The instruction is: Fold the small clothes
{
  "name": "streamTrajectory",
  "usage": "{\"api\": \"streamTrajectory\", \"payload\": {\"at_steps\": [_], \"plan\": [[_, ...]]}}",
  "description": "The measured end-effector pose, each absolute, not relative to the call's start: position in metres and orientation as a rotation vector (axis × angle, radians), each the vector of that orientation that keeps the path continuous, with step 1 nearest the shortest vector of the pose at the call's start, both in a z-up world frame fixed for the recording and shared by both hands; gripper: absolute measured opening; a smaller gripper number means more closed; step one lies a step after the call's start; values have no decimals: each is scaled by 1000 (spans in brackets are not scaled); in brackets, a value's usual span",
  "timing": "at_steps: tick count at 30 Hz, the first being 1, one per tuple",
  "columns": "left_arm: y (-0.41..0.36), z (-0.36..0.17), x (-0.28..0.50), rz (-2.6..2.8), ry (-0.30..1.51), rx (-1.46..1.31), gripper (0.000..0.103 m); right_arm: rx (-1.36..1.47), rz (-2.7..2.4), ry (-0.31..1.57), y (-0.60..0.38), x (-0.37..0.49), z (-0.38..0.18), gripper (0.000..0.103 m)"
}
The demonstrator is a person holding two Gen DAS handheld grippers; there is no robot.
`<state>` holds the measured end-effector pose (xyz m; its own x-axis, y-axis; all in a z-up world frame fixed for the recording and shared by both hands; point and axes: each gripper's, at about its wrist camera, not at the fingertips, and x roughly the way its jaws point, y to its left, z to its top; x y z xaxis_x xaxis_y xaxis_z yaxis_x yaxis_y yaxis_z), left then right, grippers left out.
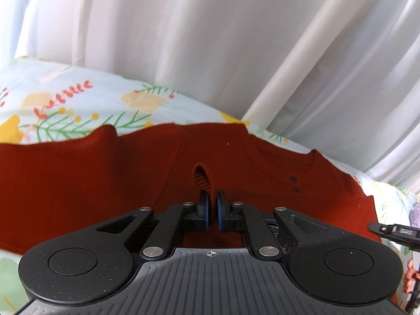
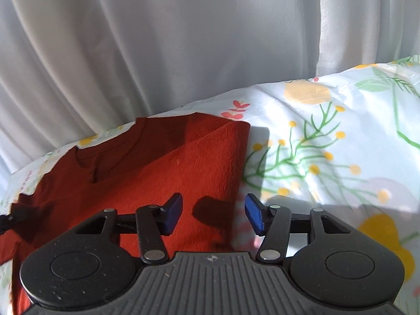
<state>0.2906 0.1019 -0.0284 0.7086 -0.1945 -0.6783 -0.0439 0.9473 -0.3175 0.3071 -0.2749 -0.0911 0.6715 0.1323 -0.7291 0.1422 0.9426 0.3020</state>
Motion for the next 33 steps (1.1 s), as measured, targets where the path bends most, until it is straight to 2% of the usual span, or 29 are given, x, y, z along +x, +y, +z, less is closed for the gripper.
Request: {"api": "streamTrajectory", "payload": {"at_steps": [2,4,8,14,20,25,28,33], "plan": [[103,-27,291,-87,774,-325,8,339,-17,854,-269,315,-98,14],[103,-27,293,-96,766,-337,7,286,-17,827,-262,316,-97,7],[94,-32,300,-122,764,-335,8,163,-85,744,-256,309,-90,6],[89,-58,314,-85,831,-301,8,187,-146,757,-272,309,-106,7],[93,-53,312,-71,796,-298,8,206,-125,737,-272,300,-102,8],[83,-55,314,-46,775,-182,8,142,-150,698,-264,295,-100,7],[89,-56,308,2,798,-200,17,151,-185,744,-267,299,-106,9],[90,-30,284,58,685,-265,38,191,-201,674,-267,276,-85,16]]}}
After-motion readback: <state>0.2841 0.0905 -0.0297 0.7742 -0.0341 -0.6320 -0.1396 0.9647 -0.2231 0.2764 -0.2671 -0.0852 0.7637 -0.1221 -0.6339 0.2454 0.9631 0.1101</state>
